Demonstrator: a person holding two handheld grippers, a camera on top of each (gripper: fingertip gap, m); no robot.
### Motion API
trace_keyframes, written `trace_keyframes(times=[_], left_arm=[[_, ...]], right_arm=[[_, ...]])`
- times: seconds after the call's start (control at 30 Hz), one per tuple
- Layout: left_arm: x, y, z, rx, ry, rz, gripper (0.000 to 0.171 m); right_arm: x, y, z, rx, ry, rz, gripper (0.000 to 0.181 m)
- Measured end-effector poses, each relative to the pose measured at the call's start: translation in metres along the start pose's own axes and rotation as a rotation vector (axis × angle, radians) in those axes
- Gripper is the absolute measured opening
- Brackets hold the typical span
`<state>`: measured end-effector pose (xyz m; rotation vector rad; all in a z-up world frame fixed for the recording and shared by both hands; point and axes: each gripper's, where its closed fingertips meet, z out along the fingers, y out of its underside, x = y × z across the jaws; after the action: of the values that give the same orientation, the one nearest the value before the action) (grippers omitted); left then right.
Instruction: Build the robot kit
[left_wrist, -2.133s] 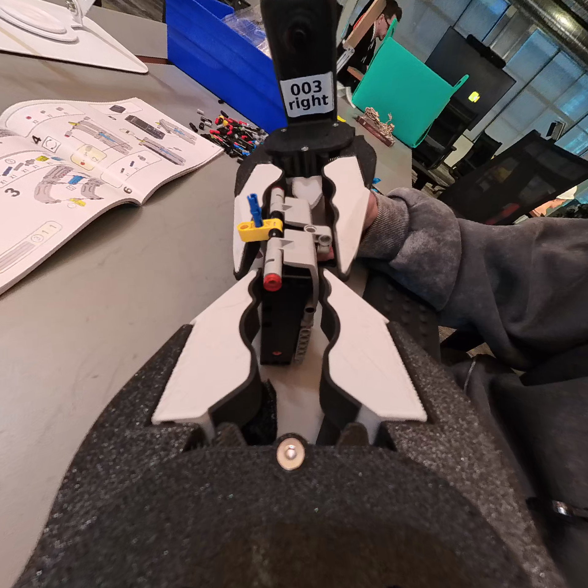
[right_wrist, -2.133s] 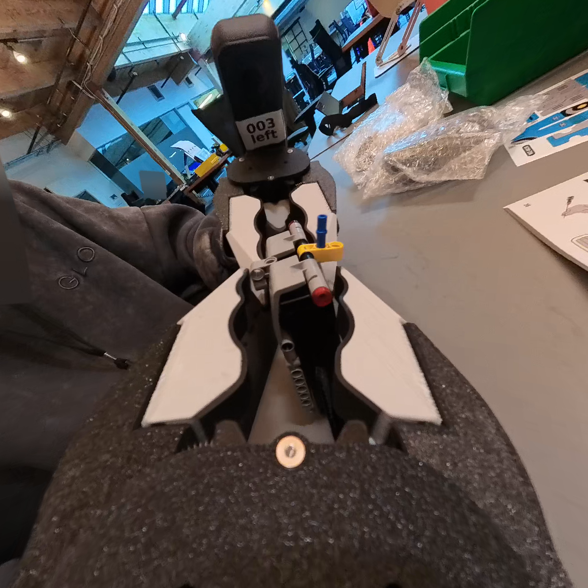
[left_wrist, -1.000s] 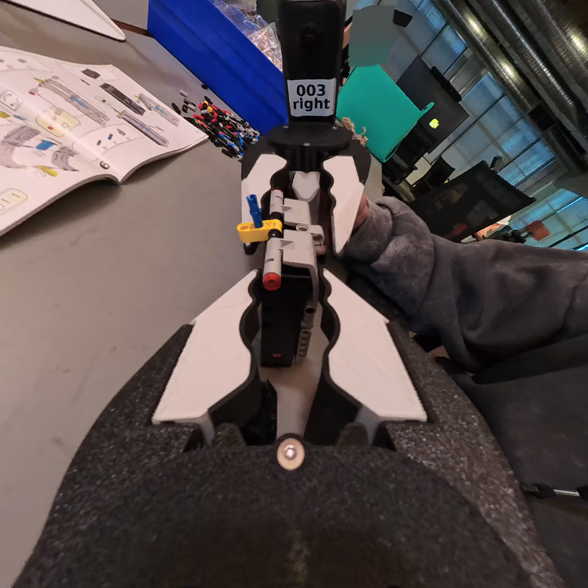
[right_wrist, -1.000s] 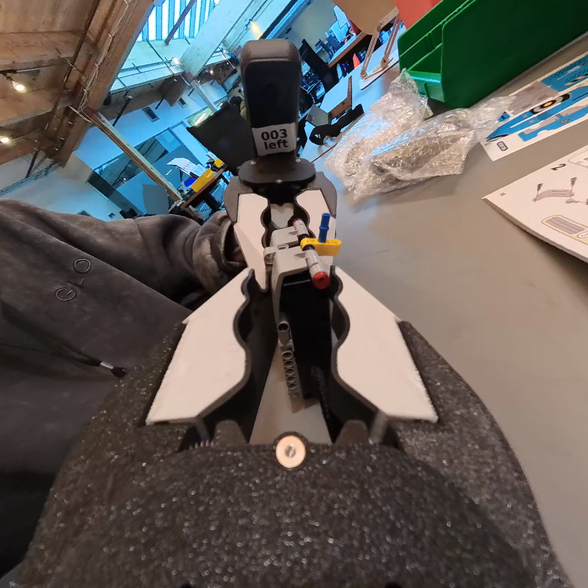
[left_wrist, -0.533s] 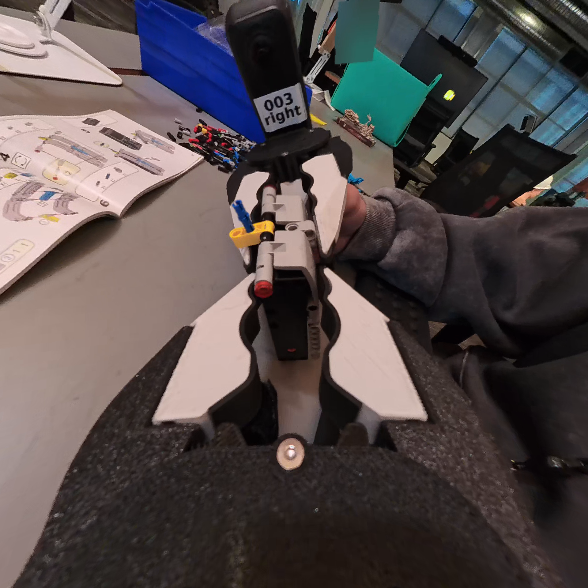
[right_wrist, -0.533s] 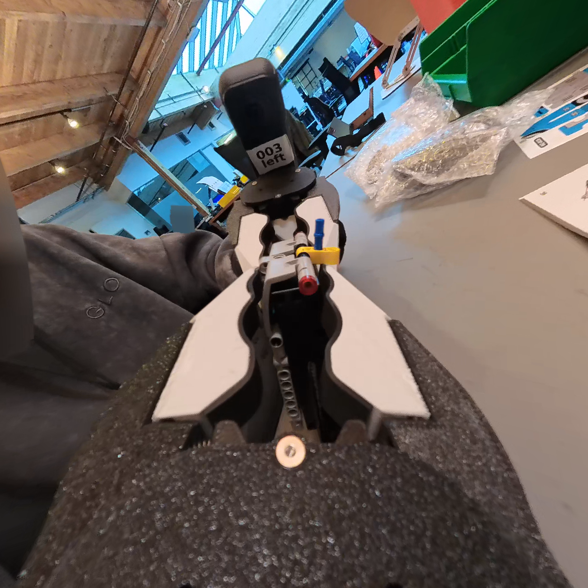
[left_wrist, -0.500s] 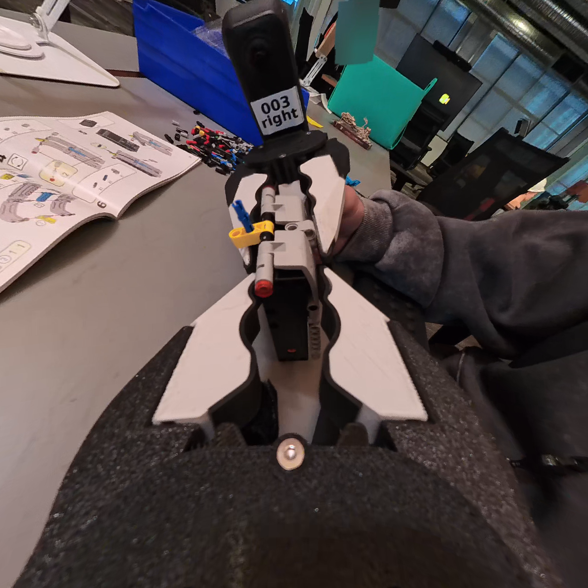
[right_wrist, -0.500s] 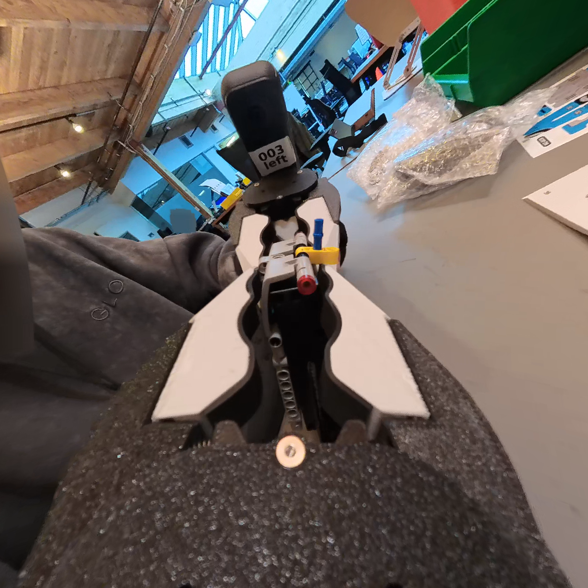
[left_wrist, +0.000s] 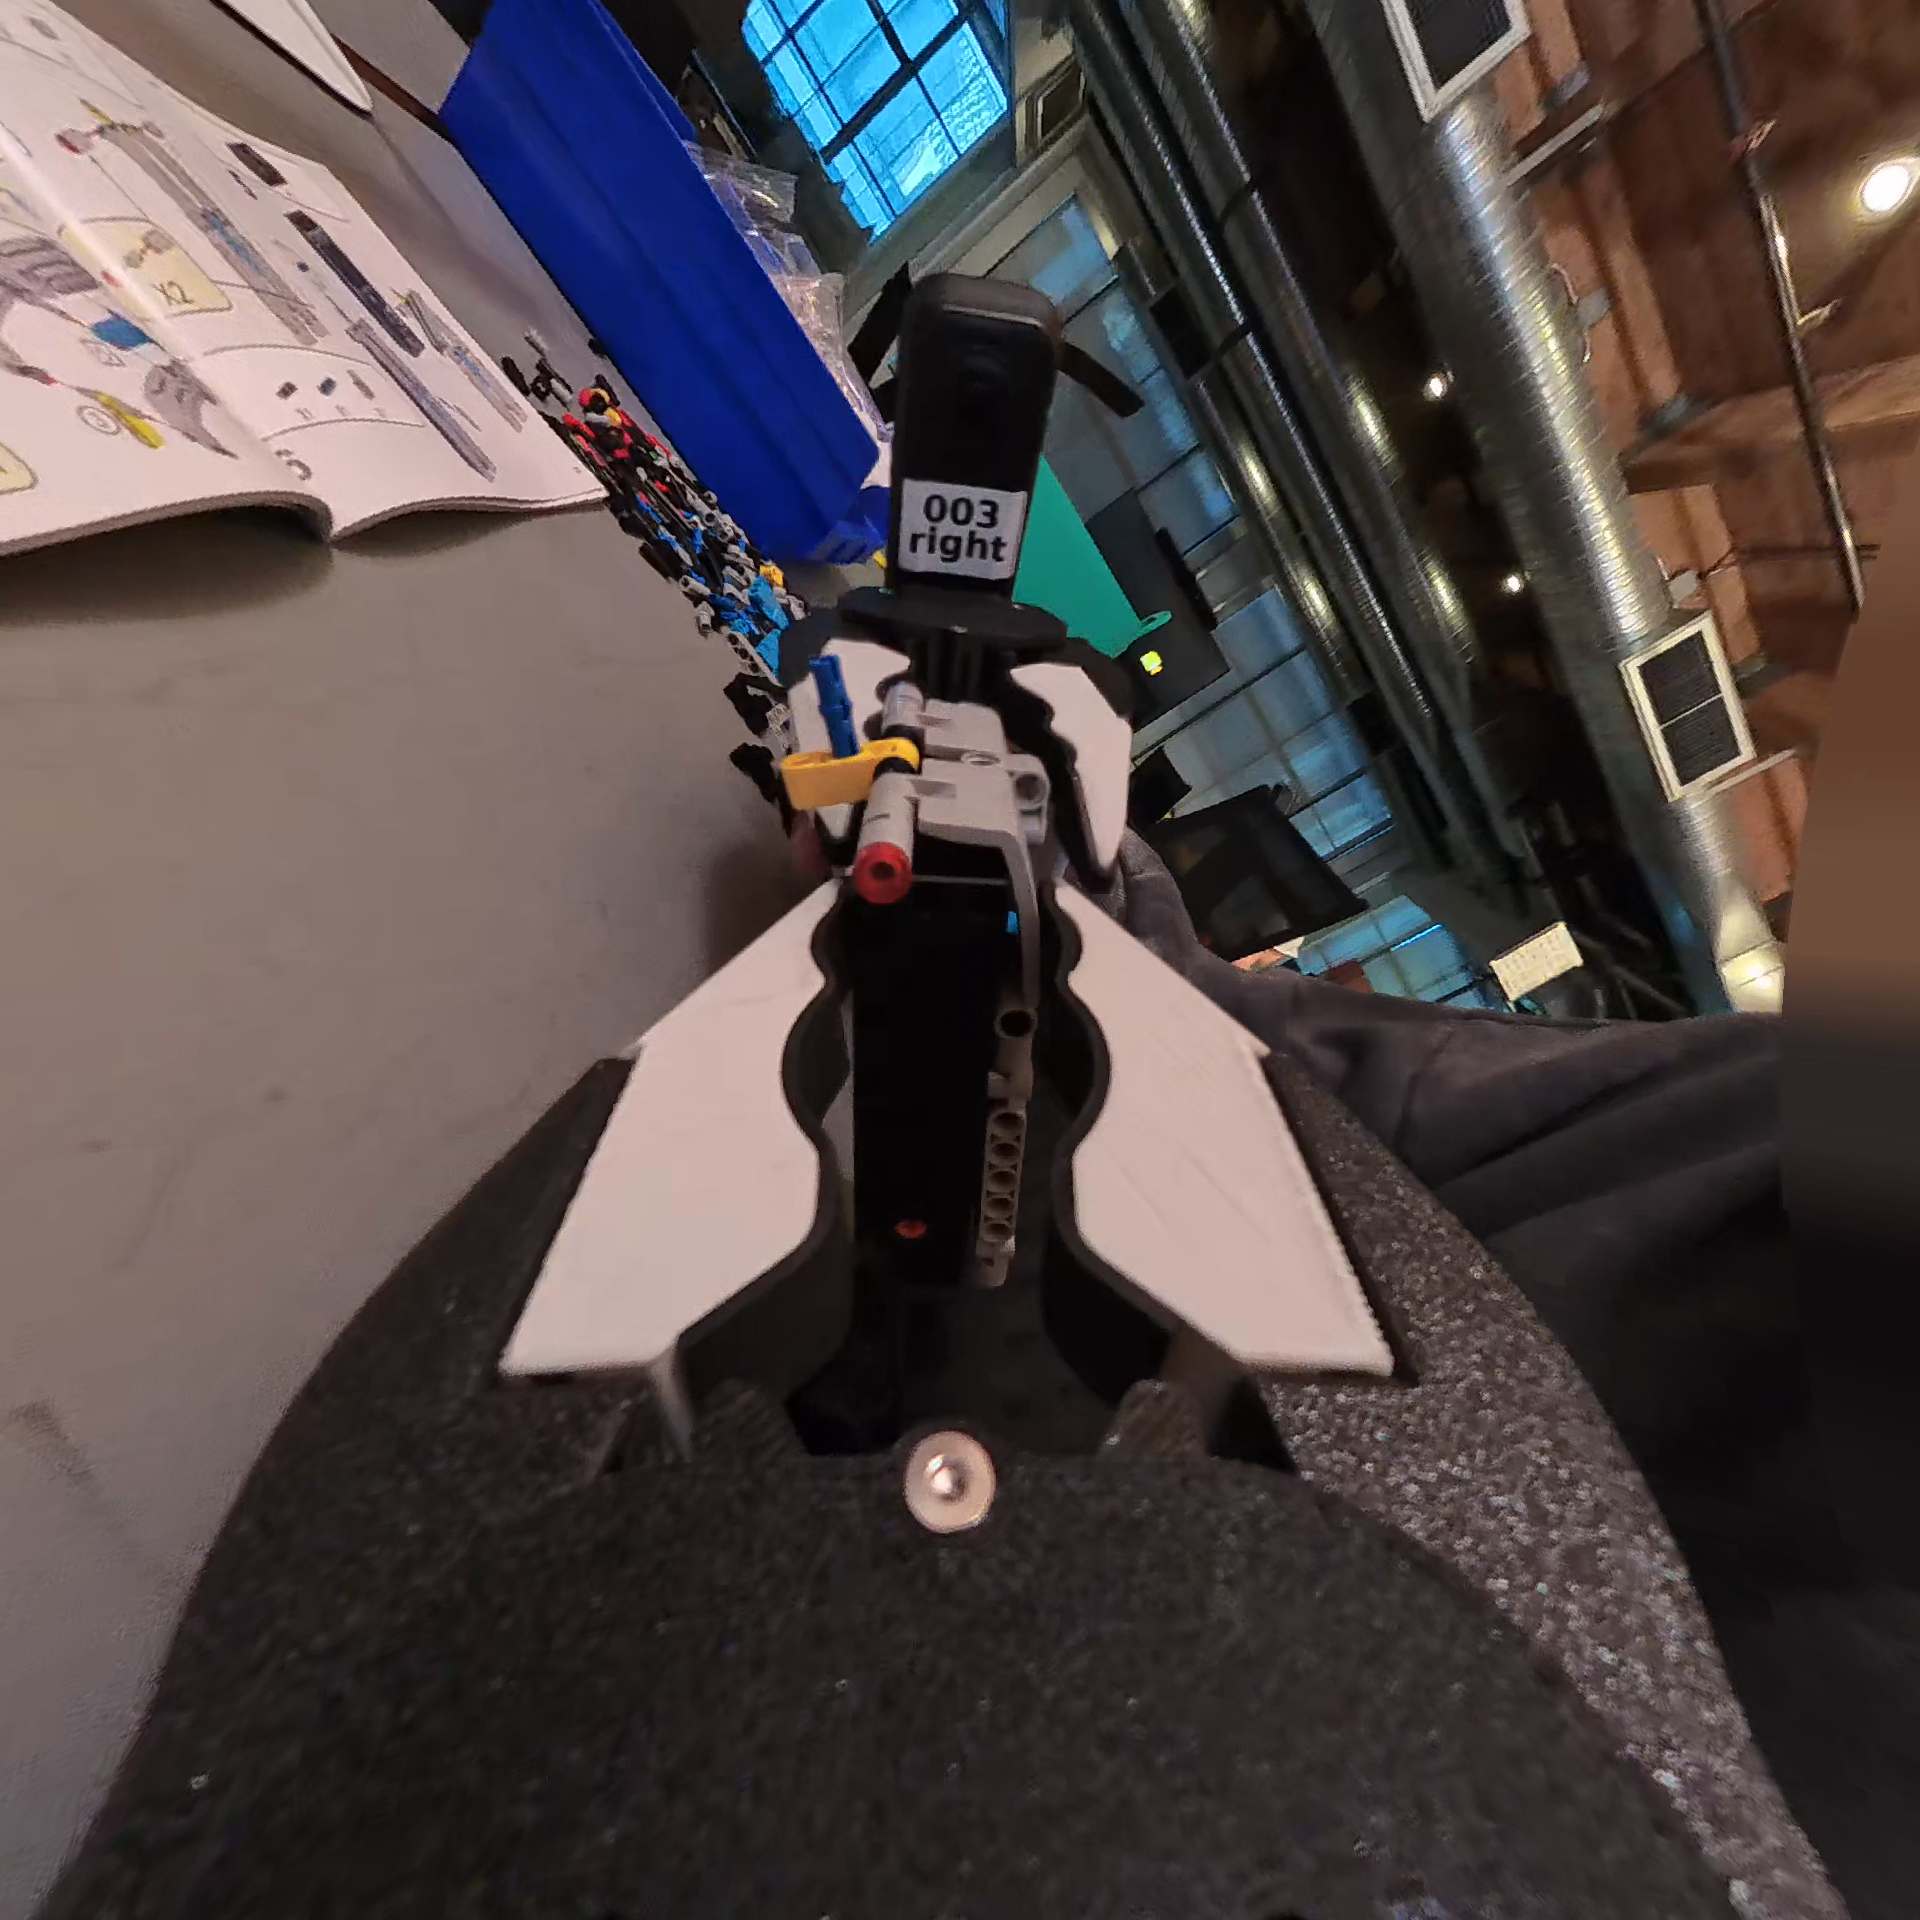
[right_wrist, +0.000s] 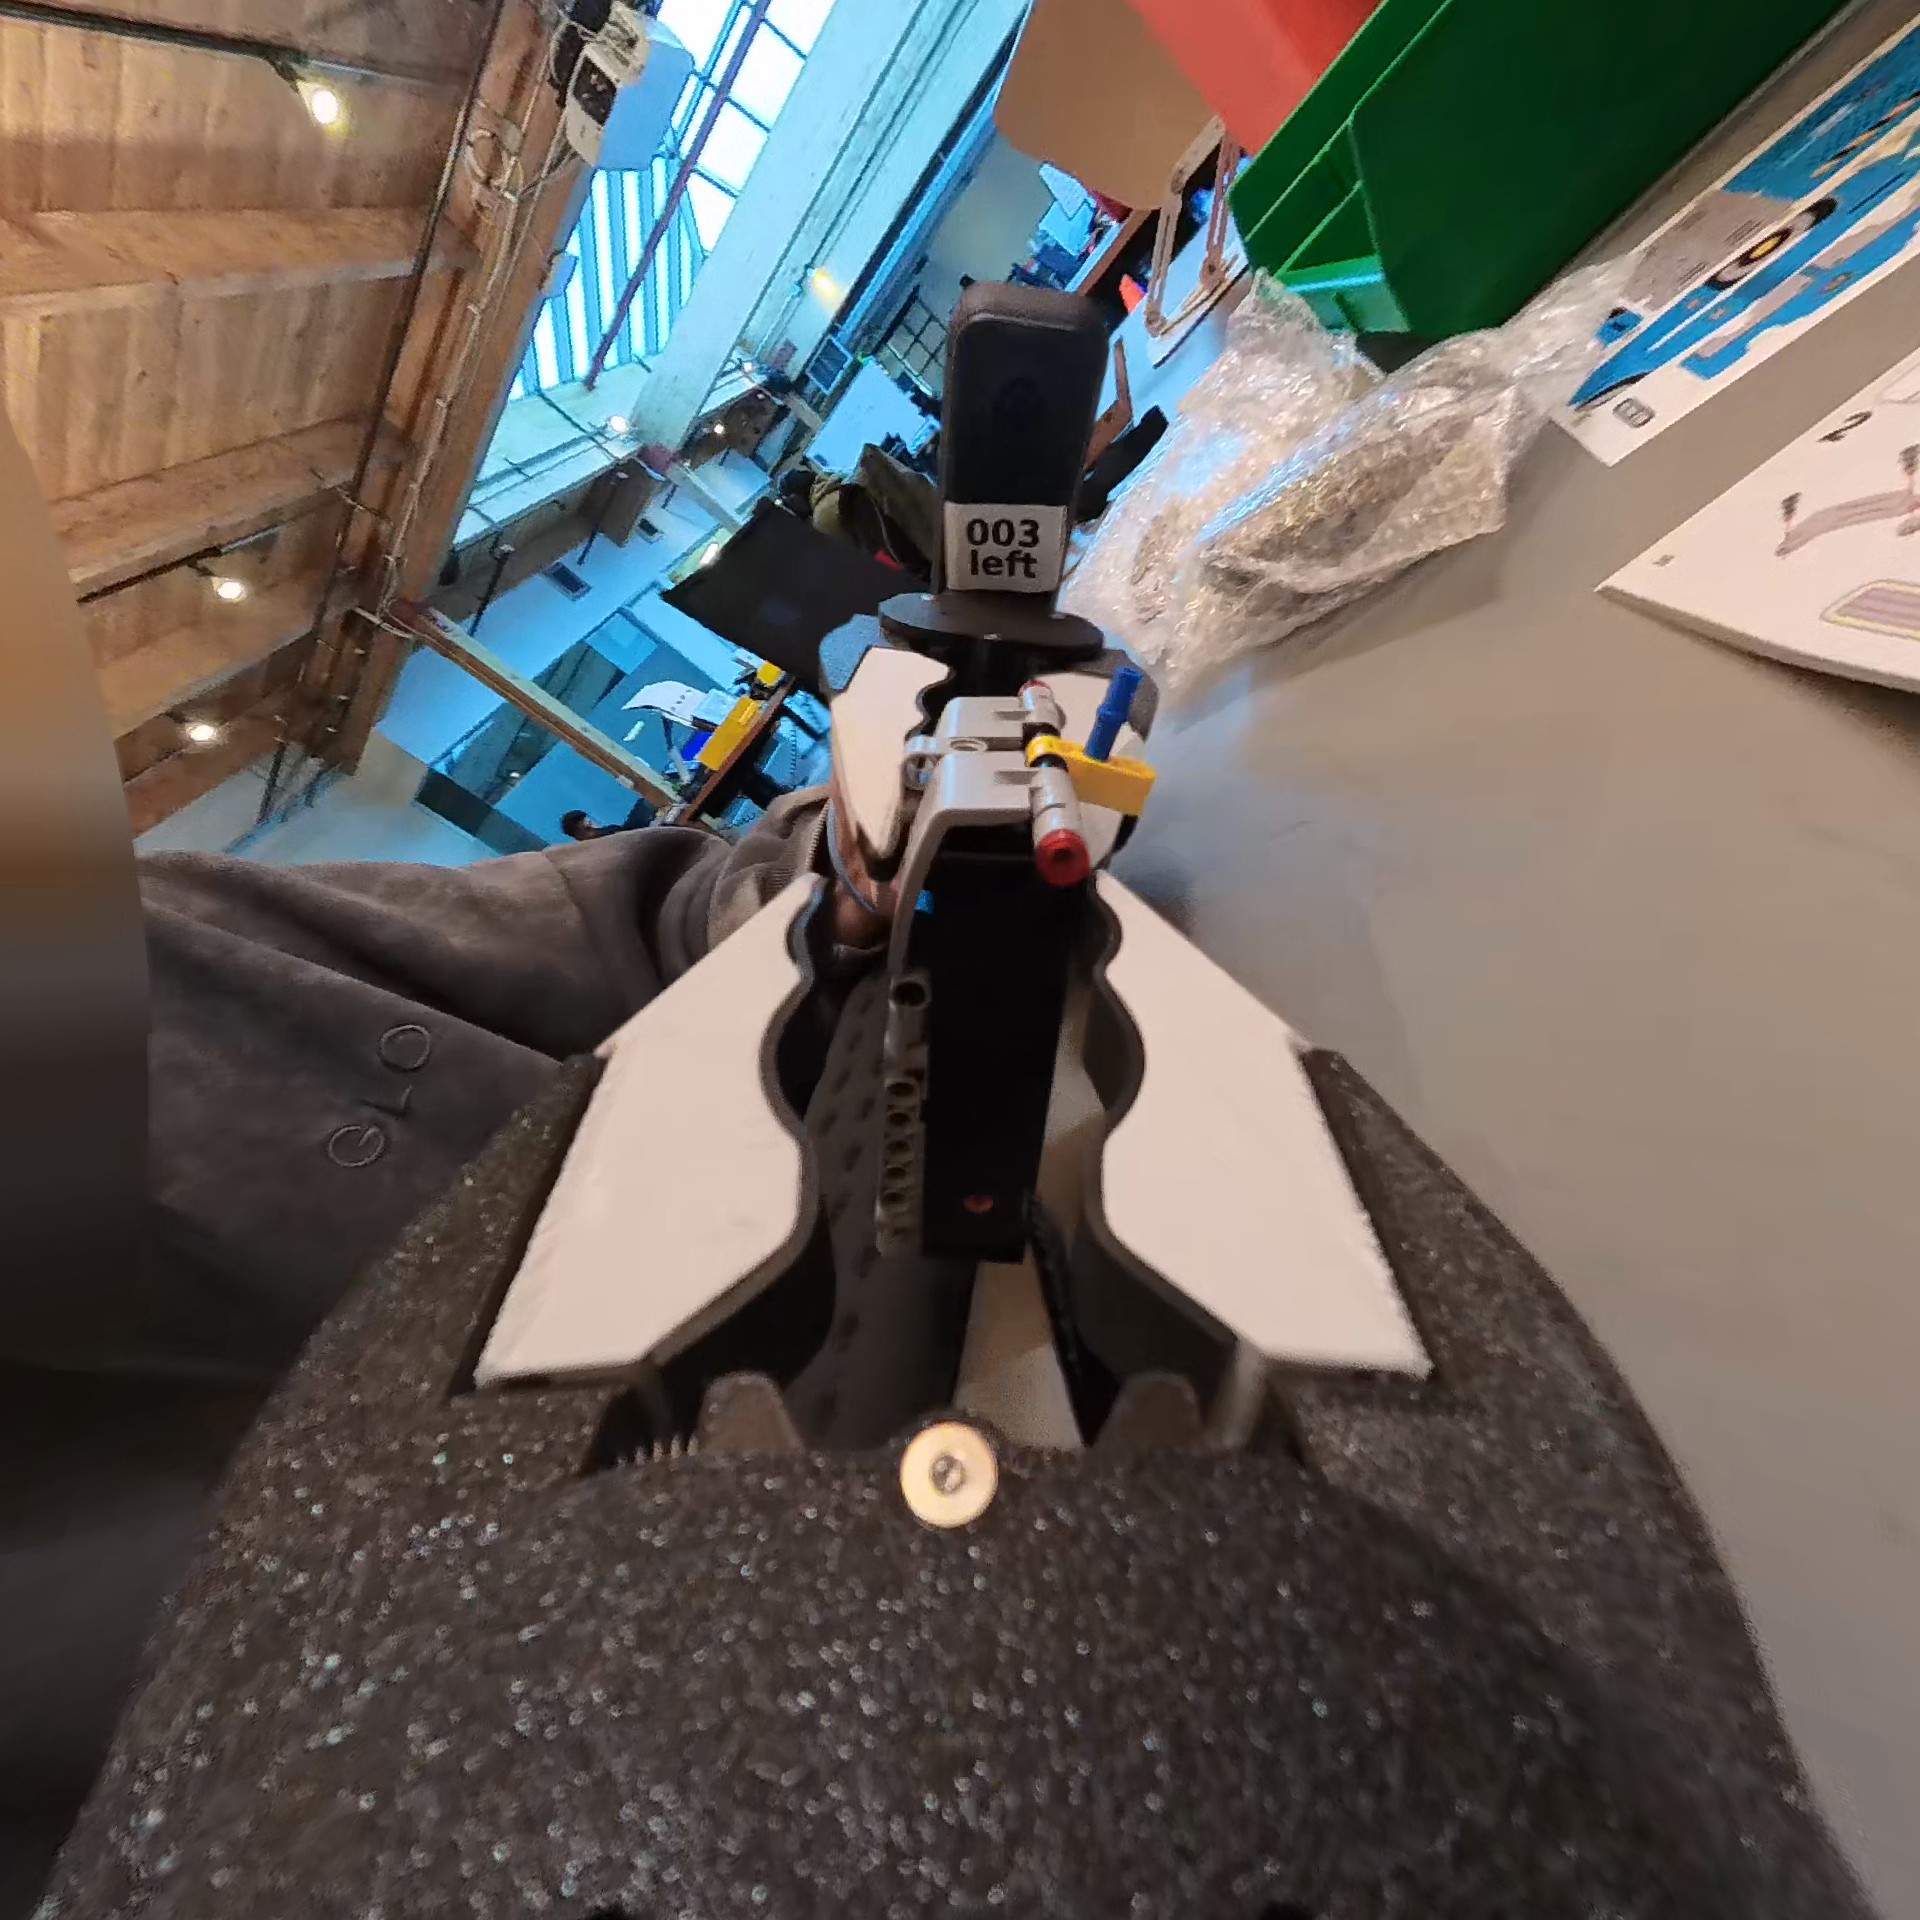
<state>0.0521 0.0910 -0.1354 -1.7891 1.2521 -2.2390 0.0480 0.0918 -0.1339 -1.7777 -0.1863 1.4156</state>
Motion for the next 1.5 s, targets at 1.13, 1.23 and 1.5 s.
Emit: trace_keyframes(times=[1.13, 1.23, 1.5], left_arm=[[-0.001, -0.012, -0.013, 0.101, -0.179, 0.227, 0.045], [0.010, -0.020, -0.020, 0.165, -0.129, 0.249, 0.041], [0.011, -0.011, -0.013, 0.105, -0.244, 0.431, 0.044]], right_arm=[[0.000, -0.010, 0.003, 0.012, 0.354, -0.572, 0.032], [0.012, 0.003, 0.001, -0.081, 0.403, -0.632, 0.032], [0.013, 0.003, 0.001, -0.086, 0.418, -0.652, 0.035]])
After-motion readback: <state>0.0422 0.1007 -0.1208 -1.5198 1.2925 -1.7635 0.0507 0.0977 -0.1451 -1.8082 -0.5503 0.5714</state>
